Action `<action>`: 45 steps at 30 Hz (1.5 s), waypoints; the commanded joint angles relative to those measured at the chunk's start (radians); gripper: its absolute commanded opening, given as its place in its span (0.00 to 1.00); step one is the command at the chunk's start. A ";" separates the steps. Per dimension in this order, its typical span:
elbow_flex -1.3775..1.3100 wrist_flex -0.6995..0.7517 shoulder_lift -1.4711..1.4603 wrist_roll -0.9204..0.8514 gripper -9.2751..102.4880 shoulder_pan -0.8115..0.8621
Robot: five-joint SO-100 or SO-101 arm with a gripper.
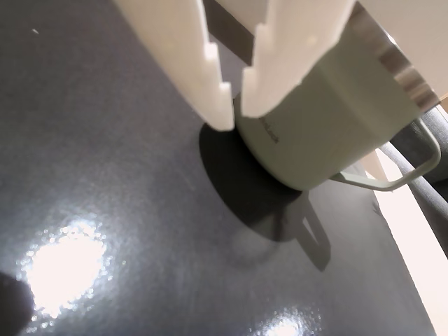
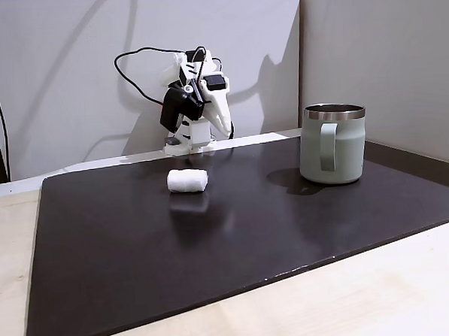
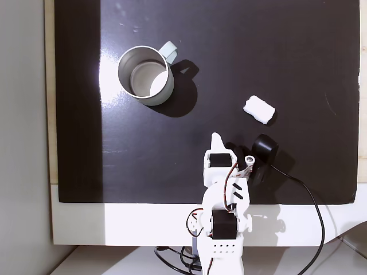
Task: Grasp a gauze and put it in the cup.
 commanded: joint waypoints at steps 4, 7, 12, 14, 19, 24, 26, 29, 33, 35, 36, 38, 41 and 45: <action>-0.008 -0.017 0.006 -0.021 0.08 -0.023; -0.008 -0.017 0.006 -0.021 0.08 -0.023; -0.008 -0.017 0.006 -0.020 0.08 -0.023; -0.008 -0.017 0.006 -0.021 0.08 -0.023; -0.008 -0.018 0.006 -0.020 0.08 -0.017; -0.054 0.020 0.008 -0.029 0.08 0.029; -0.103 0.051 0.008 -0.029 0.08 0.023; -0.183 0.074 -0.015 -0.031 0.08 0.012; -0.342 0.078 -0.195 0.000 0.08 0.034; -0.462 0.094 -0.331 0.041 0.08 0.051; -0.525 0.103 -0.397 0.061 0.08 0.061; -0.637 0.126 -0.515 0.095 0.08 0.087; -0.762 0.150 -0.664 0.126 0.08 0.130; -0.900 0.215 -0.845 0.179 0.08 0.201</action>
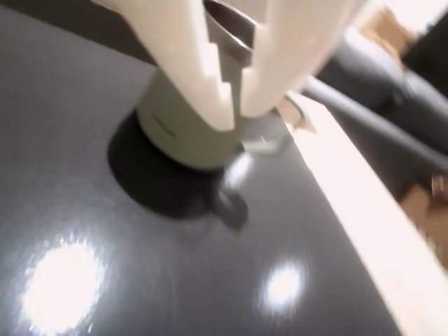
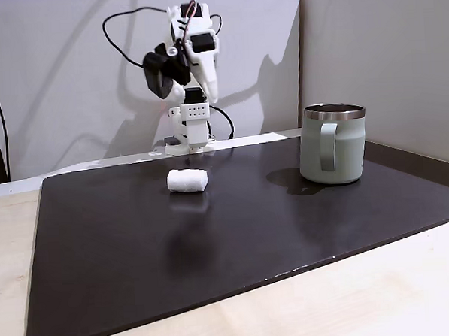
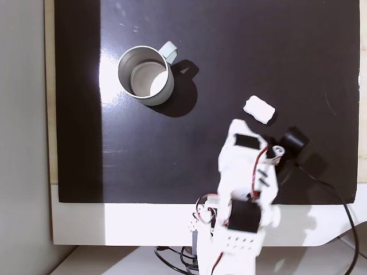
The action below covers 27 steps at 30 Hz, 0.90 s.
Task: Grasp a gauze and put it in the cup.
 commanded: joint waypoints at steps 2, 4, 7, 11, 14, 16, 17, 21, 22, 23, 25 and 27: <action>-0.219 0.094 -0.207 0.067 0.08 0.075; -0.295 0.150 -0.302 0.104 0.08 0.106; -0.383 0.209 -0.428 0.163 0.10 0.156; -0.508 0.298 -0.565 0.233 0.14 0.195; -0.551 0.327 -0.615 0.249 0.14 0.198; -0.557 0.327 -0.629 0.250 0.14 0.198; -0.561 0.325 -0.635 0.250 0.14 0.198; -0.583 0.324 -0.687 0.238 0.16 0.198; -0.583 0.324 -0.709 0.221 0.20 0.195; -0.583 0.324 -0.729 0.202 0.24 0.190; -0.580 0.324 -0.772 0.175 0.30 0.187; -0.580 0.308 -0.805 0.163 0.35 0.192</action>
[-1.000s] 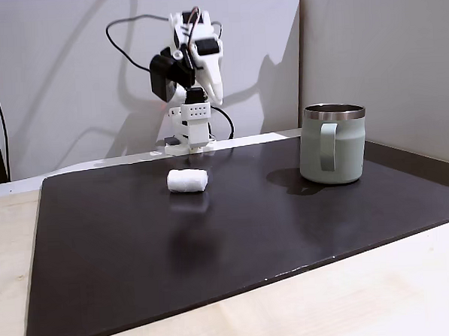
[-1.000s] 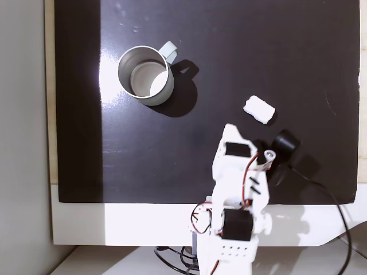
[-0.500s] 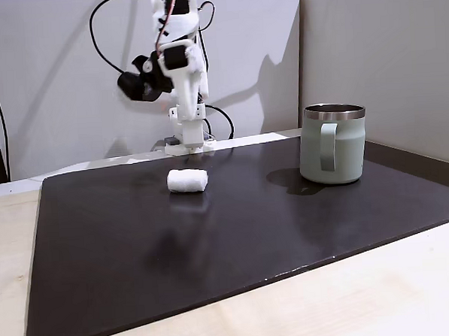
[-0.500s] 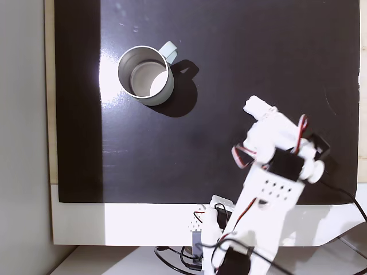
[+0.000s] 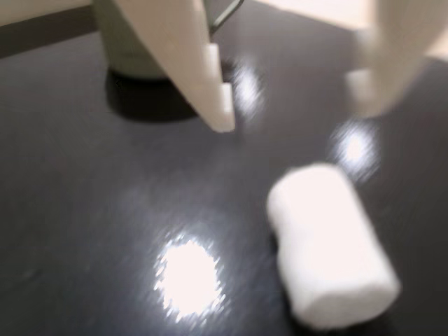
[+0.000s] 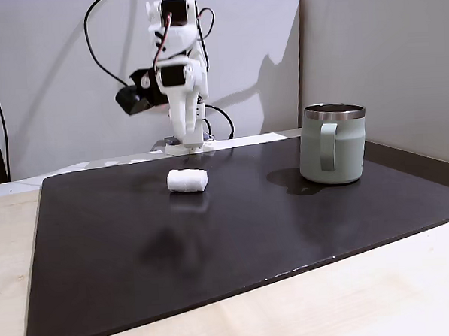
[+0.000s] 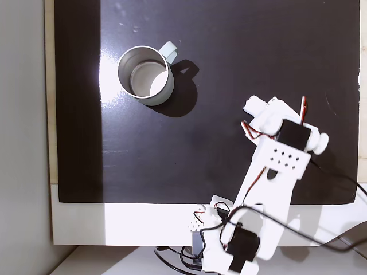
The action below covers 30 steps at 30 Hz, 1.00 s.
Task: Grasp a gauze and put it in the cup.
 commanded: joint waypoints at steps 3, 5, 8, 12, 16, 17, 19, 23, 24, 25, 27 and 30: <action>-0.052 -0.038 -0.066 -0.026 0.37 0.017; -0.067 -0.040 -0.103 -0.026 0.38 0.021; -0.110 -0.031 -0.169 -0.026 0.38 0.028; -0.160 -0.026 -0.259 -0.026 0.38 0.043; -0.201 -0.026 -0.341 -0.026 0.38 0.057; -0.207 -0.028 -0.357 -0.028 0.38 0.058; -0.213 -0.038 -0.383 -0.031 0.38 0.058; -0.227 -0.067 -0.426 -0.034 0.38 0.052; -0.238 -0.067 -0.439 -0.034 0.38 0.048; -0.247 -0.067 -0.449 -0.032 0.38 0.043; -0.259 -0.067 -0.465 -0.032 0.38 0.035; -0.270 -0.072 -0.489 -0.031 0.37 0.028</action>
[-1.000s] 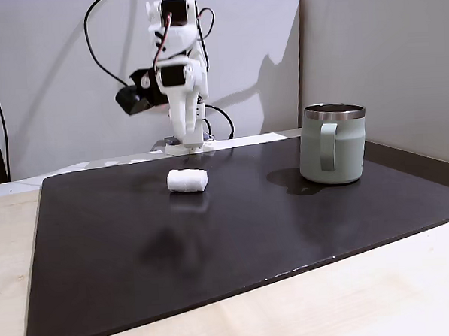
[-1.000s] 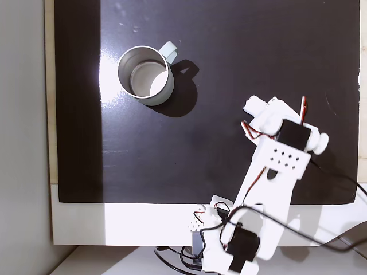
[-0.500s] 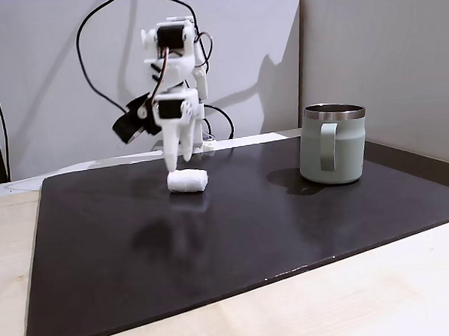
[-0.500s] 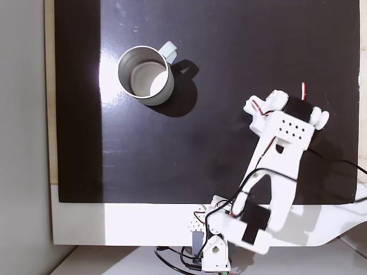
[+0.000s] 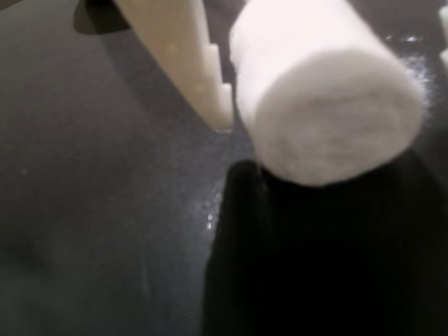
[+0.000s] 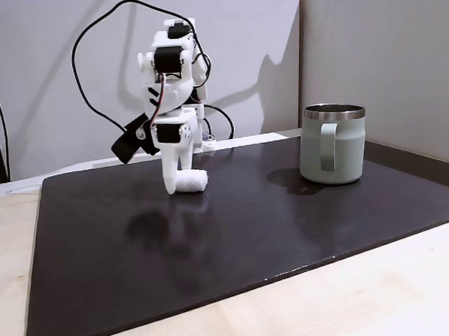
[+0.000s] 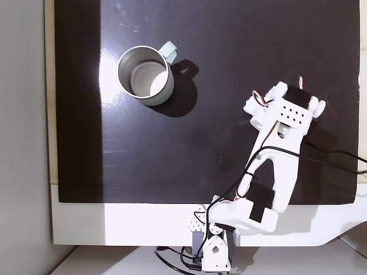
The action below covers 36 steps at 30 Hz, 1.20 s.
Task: Grasp a gauze and put it in the cup.
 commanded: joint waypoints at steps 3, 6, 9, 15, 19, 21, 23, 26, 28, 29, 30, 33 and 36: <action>-0.069 -0.011 -0.018 0.003 0.36 -0.009; -0.074 -0.011 -0.021 0.005 0.34 -0.012; -0.081 -0.009 -0.017 0.014 0.26 -0.015; -0.112 0.005 -0.005 0.028 0.08 -0.008; -0.110 0.012 0.017 0.026 0.08 -0.003; -0.110 0.026 0.035 0.025 0.08 -0.006; -0.120 0.060 0.060 0.025 0.08 -0.012; -0.172 0.160 0.103 0.028 0.08 -0.026; -0.215 0.224 0.143 0.028 0.08 -0.034; -0.236 0.253 0.164 0.028 0.08 -0.037; -0.261 0.284 0.183 0.025 0.08 -0.041; -0.373 0.396 0.216 0.023 0.08 -0.051; -0.385 0.407 0.318 -0.005 0.08 -0.055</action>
